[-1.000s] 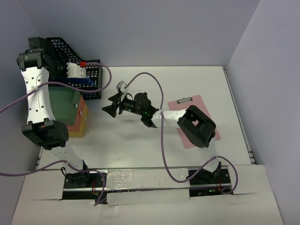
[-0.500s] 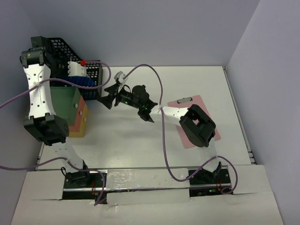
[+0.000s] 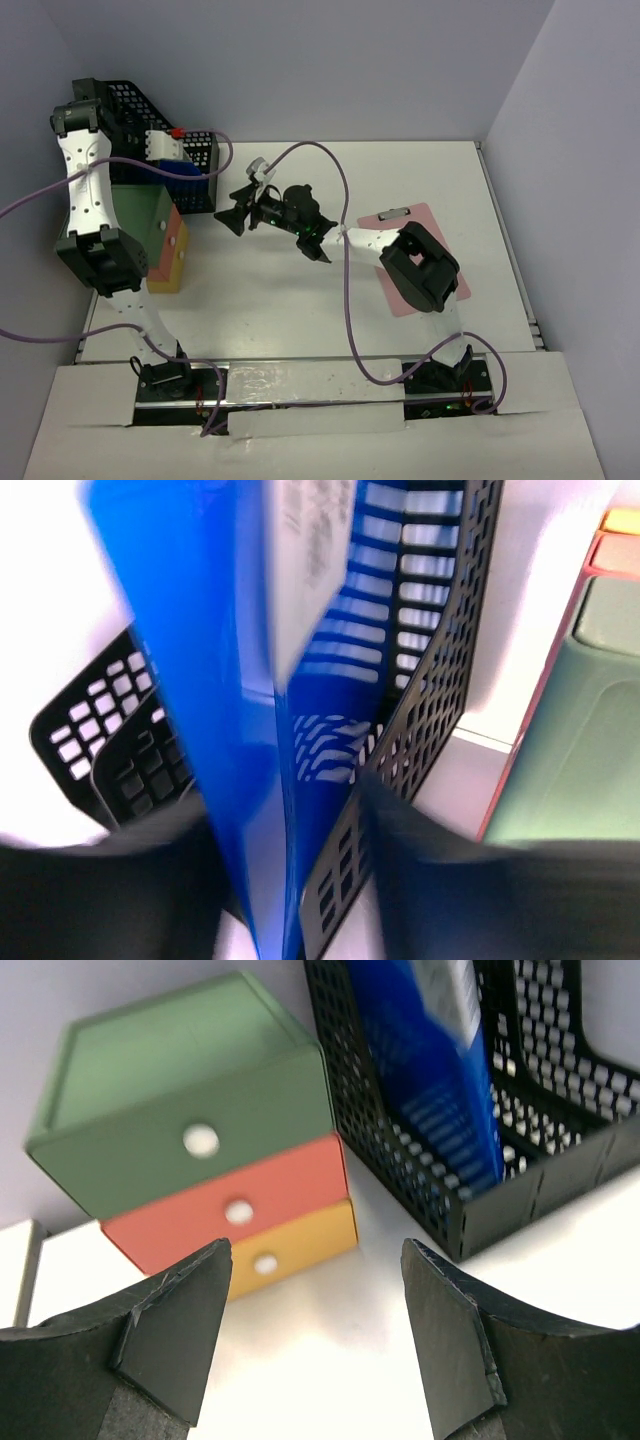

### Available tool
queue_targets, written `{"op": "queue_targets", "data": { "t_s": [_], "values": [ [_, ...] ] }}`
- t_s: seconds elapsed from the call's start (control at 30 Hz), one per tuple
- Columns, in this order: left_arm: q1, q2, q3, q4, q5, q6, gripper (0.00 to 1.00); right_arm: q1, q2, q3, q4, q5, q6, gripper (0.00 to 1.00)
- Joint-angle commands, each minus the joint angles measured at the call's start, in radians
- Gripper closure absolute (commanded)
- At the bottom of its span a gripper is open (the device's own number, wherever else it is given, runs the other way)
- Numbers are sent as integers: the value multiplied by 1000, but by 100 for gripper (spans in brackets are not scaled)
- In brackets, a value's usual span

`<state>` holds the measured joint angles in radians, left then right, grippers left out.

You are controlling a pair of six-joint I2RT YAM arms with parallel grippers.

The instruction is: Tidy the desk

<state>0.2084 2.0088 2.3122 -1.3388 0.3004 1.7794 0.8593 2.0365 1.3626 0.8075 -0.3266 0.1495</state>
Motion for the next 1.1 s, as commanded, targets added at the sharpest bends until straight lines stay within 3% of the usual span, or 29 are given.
{"op": "queue_targets", "data": {
  "t_s": [0.0,0.1,0.3,0.4,0.53,0.63,0.73,0.83,0.97,1.07],
  "values": [
    [11,-107,-34,105,65,-38,22,-9,-44,-49,36,33,-9,25],
    [9,-153,-68,167,103,-63,2,-16,-84,-77,36,53,5,25],
    [11,-279,-125,300,187,-189,1,-49,-231,-168,-74,126,56,24],
    [14,-394,-279,504,275,-330,1,-112,-356,-146,-348,192,146,24],
    [14,-613,-495,809,361,-589,1,-224,-472,-95,-909,377,187,24],
    [12,-725,-610,942,383,-850,1,-397,-568,-165,-1100,378,228,24],
    [11,-802,-660,947,377,-1078,1,-601,-627,-232,-1190,277,256,24],
    [8,-837,-678,862,367,-1248,1,-802,-574,-211,-1247,203,249,24],
    [-20,-835,-683,669,359,-1332,1,-852,-424,-68,-1311,219,236,29],
    [-44,-843,-733,601,324,-1353,1,-852,-295,83,-1367,314,258,31]
  ]
}}
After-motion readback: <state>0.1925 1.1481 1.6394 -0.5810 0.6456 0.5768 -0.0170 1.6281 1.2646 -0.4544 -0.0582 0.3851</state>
